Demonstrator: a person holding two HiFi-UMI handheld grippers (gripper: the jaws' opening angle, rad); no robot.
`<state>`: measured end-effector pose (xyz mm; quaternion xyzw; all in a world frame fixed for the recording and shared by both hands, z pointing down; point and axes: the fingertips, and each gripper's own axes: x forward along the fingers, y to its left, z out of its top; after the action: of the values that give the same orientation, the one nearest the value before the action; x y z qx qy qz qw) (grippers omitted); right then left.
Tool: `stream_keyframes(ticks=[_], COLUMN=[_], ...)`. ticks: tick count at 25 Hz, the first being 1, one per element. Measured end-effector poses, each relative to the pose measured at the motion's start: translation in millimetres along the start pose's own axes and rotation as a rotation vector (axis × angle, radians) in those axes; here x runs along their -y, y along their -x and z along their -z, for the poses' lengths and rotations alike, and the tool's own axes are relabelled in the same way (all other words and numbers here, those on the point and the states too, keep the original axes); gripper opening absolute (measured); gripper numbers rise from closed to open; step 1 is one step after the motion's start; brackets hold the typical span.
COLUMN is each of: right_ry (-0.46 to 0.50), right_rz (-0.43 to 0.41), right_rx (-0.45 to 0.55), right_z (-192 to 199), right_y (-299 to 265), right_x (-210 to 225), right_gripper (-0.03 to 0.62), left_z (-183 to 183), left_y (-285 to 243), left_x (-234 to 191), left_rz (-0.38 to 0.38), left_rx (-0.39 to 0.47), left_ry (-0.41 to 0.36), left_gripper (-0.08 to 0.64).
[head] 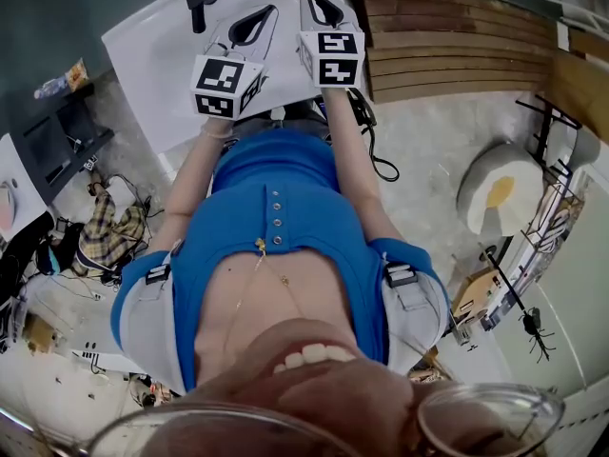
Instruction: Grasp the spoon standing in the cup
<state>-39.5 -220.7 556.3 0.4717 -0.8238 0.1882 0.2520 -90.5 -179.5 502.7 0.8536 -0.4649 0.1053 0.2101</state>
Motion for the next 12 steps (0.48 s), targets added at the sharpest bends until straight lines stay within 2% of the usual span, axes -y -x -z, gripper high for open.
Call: stream_keyframes(ticks=[5,9,12], right_ry=[-0.016,-0.052,-0.100], right_rz=[0.016,0.018,0.032], right_rx=[-0.027,-0.045,-0.045], right_z=[1,4,4], right_y=[-8,-16,-21], right_x=[4,2,3], right_gripper=[0.066,0.131,0.150], left_z=[1,3,1], left_y=[-3,-1,-1], left_x=[-1,-3,-3], left_rz=[0.001,-0.003,-0.004], left_rx=[-0.006,-0.019,-0.021], left_ry=[0.009,0.009,0.013], left_gripper=[-0.002,-0.003,-0.002])
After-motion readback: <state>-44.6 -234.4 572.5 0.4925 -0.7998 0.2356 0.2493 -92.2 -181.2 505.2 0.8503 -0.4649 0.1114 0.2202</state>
